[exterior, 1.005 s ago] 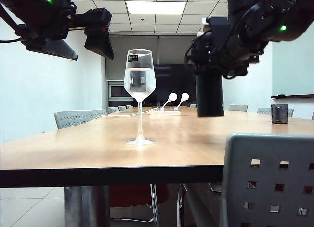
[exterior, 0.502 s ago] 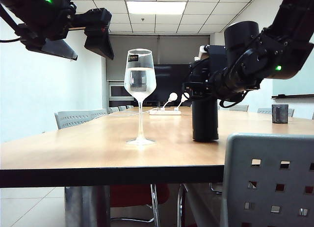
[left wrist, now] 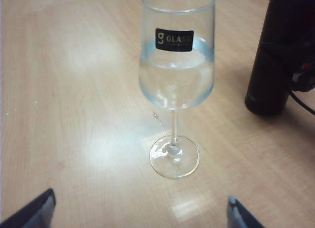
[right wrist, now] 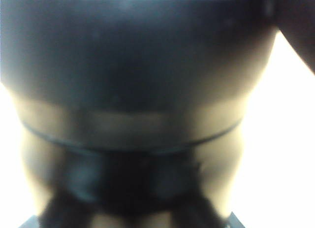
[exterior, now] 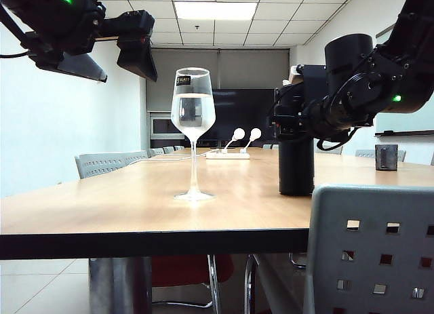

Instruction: Pick up the black thermos cup, pour some water from it into the stemmed glass, and then put the thermos cup back on the table.

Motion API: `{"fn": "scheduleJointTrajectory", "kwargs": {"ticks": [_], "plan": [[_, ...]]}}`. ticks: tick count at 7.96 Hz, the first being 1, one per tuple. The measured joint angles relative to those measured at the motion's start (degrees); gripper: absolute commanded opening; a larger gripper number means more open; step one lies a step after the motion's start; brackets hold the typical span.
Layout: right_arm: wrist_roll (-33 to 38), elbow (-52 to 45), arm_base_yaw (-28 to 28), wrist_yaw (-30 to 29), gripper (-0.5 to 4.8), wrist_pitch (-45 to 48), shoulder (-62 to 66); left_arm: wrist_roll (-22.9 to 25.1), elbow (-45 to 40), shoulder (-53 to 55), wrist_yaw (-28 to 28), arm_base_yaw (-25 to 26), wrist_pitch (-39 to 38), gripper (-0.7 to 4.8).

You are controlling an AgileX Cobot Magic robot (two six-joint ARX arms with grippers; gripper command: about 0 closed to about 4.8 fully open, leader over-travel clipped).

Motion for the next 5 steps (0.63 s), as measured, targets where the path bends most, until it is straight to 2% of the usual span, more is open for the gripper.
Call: {"fn": "scheduleJointTrajectory", "kwargs": {"ticks": [1, 2, 3, 5], "plan": [[0.0, 0.33, 0.13, -1.01, 1.66, 1.09, 0.87, 0.02, 0.0, 0.0, -0.02, 0.0, 0.0, 4.79], [0.0, 0.33, 0.13, -1.03, 2.03, 1.11, 0.9, 0.02, 0.0, 0.0, -0.02, 0.0, 0.0, 4.79], [-0.04, 0.31, 0.09, -1.2, 3.17, 1.16, 0.9, 0.02, 0.0, 0.0, -0.04, 0.0, 0.0, 4.79], [-0.17, 0.31, 0.09, -1.22, 4.36, 1.16, 0.9, 0.0, 0.0, 0.0, -0.02, 0.0, 0.0, 4.79]]}}
